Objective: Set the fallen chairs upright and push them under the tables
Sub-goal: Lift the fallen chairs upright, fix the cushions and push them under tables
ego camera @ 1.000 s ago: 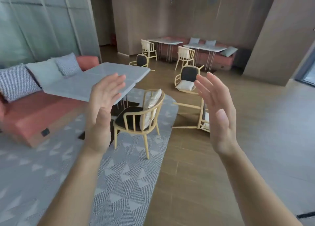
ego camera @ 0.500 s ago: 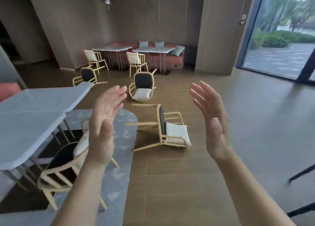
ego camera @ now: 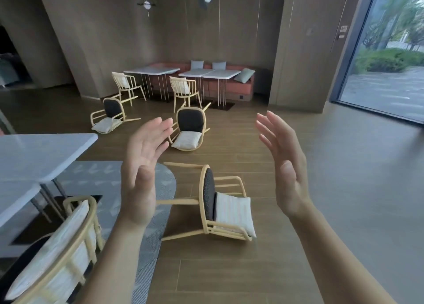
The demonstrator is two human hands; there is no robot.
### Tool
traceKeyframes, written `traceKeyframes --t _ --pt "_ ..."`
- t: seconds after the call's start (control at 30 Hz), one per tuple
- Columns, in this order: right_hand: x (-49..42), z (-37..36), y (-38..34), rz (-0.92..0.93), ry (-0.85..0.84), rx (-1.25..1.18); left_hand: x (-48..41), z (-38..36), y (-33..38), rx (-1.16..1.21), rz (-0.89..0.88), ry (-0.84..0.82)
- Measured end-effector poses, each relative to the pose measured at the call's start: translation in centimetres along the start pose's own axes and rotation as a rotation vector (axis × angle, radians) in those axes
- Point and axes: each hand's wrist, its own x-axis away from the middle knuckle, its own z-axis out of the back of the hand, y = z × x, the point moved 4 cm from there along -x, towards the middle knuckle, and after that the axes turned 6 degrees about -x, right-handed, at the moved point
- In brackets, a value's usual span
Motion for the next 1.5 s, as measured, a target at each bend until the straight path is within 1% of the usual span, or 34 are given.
traceKeyframes --t 0.17,0.37,0.47,0.6,0.8,0.93,1.07,1.17,1.23,1.37,1.5 --pt "-7.5 5.0 9.1 0.042 -0.028 0.072 -8.9 -6.1 -9.3 0.066 -0.006 0.034" --pt "-15.5 12.8 17.4 0.066 0.009 0.098 -18.2 -14.2 -17.2 0.109 -0.029 -0.014" --pt "-18.5 16.6 22.2 0.047 0.026 0.066 -21.7 -17.5 -21.2 0.080 -0.028 -0.003" --pt "-22.5 21.5 29.6 0.057 0.005 0.002 -25.3 -21.8 -26.2 0.009 -0.026 0.033" --pt "-30.3 25.6 39.0 0.027 -0.152 -0.187 -29.7 -26.7 -30.8 -0.135 -0.006 0.195" --pt "-35.1 24.6 44.4 0.020 -0.279 -0.339 -32.4 -27.9 -32.6 -0.283 0.007 0.296" --pt "-37.3 21.3 49.3 0.008 -0.358 -0.463 -32.2 -26.5 -34.7 -0.375 0.031 0.401" --pt "-38.0 18.5 52.1 0.002 -0.433 -0.511 -32.0 -24.9 -36.5 -0.432 0.046 0.469" --pt "-38.4 16.9 53.7 0.020 -0.469 -0.548 -32.1 -24.0 -37.3 -0.484 0.024 0.504" --pt "-39.8 14.4 56.1 -0.051 -0.570 -0.665 -32.3 -23.6 -39.0 -0.553 0.075 0.596" --pt "-41.6 12.7 59.4 -0.044 -0.612 -0.781 -32.4 -23.8 -40.2 -0.655 0.083 0.707"
